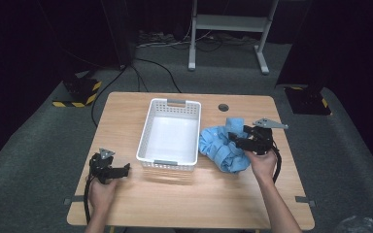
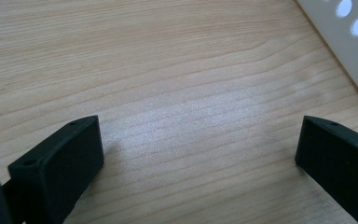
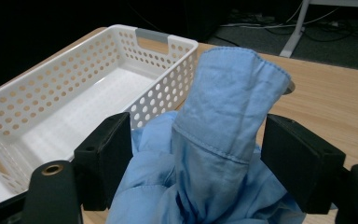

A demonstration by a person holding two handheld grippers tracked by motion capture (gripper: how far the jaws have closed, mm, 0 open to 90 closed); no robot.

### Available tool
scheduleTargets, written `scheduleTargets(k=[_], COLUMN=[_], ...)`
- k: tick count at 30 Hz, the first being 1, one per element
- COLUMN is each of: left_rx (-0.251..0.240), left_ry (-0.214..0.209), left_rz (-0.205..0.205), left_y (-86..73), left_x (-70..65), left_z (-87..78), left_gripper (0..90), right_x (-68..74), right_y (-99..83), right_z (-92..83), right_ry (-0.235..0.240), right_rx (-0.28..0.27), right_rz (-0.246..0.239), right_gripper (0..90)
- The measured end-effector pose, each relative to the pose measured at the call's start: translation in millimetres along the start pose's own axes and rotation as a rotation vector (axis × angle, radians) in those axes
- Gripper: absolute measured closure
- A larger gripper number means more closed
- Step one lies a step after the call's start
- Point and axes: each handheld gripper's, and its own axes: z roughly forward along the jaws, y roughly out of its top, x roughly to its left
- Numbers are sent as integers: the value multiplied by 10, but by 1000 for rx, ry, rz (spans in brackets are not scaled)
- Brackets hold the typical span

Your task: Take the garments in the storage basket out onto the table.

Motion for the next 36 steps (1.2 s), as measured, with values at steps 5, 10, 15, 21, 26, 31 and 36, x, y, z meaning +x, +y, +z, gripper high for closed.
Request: scheduleTargets(k=[5,10,15,21,26,31,36], left_rx=[0,0,0,0,0,0,0], left_ry=[0,0,0,0,0,0,0], left_rz=[0,0,0,0,0,0,0], left_y=[0,0,0,0,0,0,0], left_x=[0,0,0,0,0,0,0], left_z=[0,0,0,0,0,0,0], left_gripper=[11,11,11,11,11,11,11], right_x=[-13,-40,-64,-94,-122,-171,-199], right_y=[12,24,14,7,-8,-39,-55], right_z=[-52,-147,-205,-263,-318,-391,-452], right_ry=[3,4,-7,-6,-2,6,7], right_rx=[-12,-36,-48,-61,-75,-97,-114], right_rz=[4,10,15,19,29,51,63], right_gripper=[247,248,243,243,243,241,241])
